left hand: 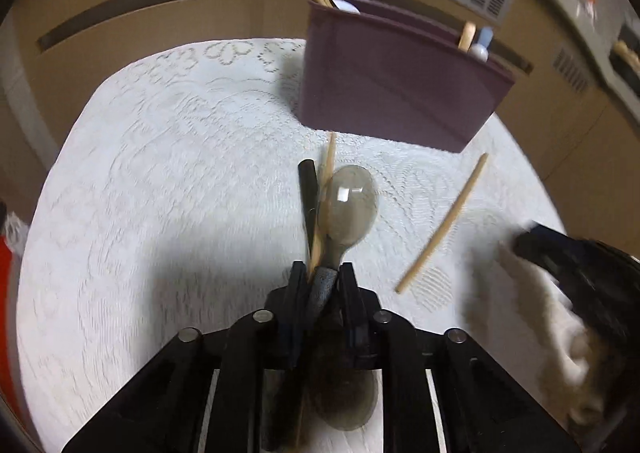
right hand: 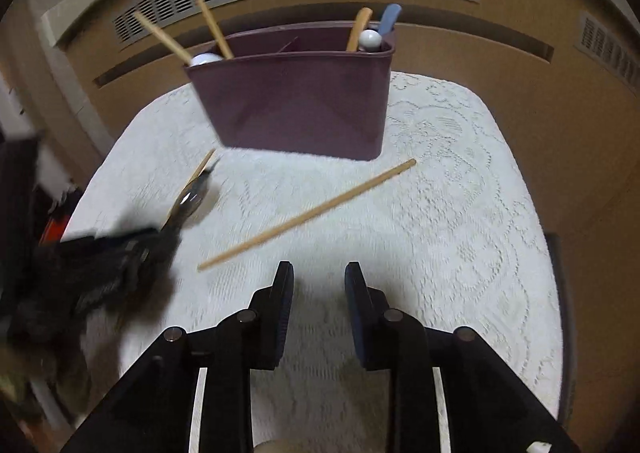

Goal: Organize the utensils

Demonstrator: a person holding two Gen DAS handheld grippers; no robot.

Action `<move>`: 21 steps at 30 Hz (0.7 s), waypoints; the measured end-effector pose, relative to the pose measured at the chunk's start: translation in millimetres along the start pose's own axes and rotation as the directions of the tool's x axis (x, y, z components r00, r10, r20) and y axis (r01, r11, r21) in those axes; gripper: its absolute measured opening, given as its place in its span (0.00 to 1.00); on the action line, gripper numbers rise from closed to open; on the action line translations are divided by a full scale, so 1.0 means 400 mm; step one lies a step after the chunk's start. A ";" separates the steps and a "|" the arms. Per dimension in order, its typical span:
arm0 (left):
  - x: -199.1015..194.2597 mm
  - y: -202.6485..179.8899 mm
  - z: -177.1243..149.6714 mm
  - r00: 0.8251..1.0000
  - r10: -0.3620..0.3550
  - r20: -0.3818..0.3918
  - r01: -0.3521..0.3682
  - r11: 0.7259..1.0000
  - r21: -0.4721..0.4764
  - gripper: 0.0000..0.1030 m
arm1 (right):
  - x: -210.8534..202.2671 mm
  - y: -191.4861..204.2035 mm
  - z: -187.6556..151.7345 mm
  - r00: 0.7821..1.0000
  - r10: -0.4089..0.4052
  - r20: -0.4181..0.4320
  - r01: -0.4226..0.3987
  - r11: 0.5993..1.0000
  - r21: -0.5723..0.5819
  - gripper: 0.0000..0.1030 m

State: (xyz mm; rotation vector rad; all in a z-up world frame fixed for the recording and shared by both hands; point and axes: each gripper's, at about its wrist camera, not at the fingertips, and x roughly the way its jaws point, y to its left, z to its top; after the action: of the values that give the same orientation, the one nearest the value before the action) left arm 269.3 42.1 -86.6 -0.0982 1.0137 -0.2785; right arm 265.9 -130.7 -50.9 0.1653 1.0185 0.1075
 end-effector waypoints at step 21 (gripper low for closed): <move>-0.131 0.062 -0.127 0.996 -0.068 0.055 0.077 0.979 -0.186 0.12 | 0.081 0.055 0.007 0.992 -0.075 -0.102 0.068 0.995 -0.069 0.03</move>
State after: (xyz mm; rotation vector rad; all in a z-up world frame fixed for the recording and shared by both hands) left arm 204.7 82.8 -75.7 -0.3130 0.9877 -0.2448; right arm 285.0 -104.0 -72.3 0.0640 1.1224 0.0848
